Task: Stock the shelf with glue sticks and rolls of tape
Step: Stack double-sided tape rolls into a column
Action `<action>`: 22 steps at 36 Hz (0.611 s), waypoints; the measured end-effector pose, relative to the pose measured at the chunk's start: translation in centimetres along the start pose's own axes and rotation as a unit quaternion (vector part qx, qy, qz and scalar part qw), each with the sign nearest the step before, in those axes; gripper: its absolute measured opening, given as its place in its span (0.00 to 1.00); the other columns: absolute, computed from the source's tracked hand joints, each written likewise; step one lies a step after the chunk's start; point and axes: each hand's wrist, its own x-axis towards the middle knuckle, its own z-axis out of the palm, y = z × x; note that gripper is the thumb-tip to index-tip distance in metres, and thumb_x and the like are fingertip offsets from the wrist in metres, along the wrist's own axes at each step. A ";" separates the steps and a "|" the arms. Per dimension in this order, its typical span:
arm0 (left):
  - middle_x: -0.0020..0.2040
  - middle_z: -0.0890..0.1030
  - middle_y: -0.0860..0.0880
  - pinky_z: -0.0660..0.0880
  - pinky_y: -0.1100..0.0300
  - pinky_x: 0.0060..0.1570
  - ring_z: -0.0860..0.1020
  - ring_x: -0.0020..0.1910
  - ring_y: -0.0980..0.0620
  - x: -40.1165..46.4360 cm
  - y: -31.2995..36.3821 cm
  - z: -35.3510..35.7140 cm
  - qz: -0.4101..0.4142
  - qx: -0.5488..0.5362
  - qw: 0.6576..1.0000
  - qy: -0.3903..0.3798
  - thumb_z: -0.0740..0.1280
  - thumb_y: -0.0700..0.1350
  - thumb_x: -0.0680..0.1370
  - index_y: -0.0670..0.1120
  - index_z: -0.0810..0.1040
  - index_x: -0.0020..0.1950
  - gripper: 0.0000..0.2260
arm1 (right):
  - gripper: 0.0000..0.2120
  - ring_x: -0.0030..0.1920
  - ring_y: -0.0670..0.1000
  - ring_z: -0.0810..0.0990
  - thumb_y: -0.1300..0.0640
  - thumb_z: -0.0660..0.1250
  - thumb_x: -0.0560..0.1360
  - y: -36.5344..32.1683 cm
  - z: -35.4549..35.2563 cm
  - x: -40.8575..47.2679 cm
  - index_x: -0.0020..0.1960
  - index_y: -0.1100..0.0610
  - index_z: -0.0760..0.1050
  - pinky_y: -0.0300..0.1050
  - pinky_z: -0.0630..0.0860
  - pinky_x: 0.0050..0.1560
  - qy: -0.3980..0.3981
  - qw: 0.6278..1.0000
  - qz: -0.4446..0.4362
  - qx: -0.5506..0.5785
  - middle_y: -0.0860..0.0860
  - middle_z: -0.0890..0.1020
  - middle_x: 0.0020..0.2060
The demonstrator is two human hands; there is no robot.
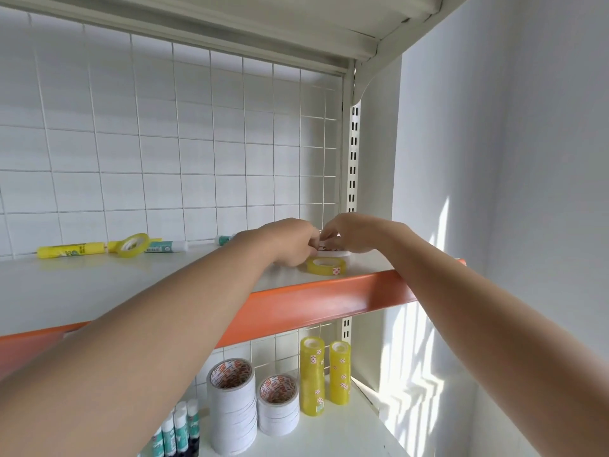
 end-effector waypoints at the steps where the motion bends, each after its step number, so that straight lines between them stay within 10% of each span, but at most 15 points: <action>1: 0.51 0.76 0.49 0.70 0.56 0.47 0.73 0.48 0.49 -0.1 -0.1 -0.1 0.002 -0.009 1.000 -0.005 0.61 0.47 0.81 0.52 0.73 0.46 0.05 | 0.15 0.59 0.55 0.76 0.52 0.62 0.81 0.0 0.1 0.2 0.65 0.55 0.76 0.46 0.72 0.60 -0.004 1.000 -0.002 -0.006 0.52 0.79 0.59; 13: 0.42 0.74 0.51 0.72 0.60 0.36 0.73 0.39 0.52 -1.9 0.0 -2.0 0.002 -0.138 0.990 0.024 0.59 0.43 0.82 0.48 0.74 0.49 0.06 | 0.08 0.41 0.54 0.75 0.56 0.63 0.80 0.4 -0.5 -0.6 0.44 0.56 0.79 0.46 0.71 0.43 0.127 0.983 -0.004 0.130 0.55 0.81 0.40; 22: 0.51 0.79 0.51 0.72 0.56 0.45 0.75 0.43 0.54 -6.4 -1.0 -4.4 0.001 -0.042 0.994 0.104 0.60 0.46 0.82 0.49 0.77 0.52 0.06 | 0.08 0.34 0.43 0.72 0.56 0.64 0.79 -2.8 -1.2 -4.8 0.53 0.56 0.81 0.33 0.67 0.35 0.206 0.967 -0.045 0.139 0.49 0.81 0.40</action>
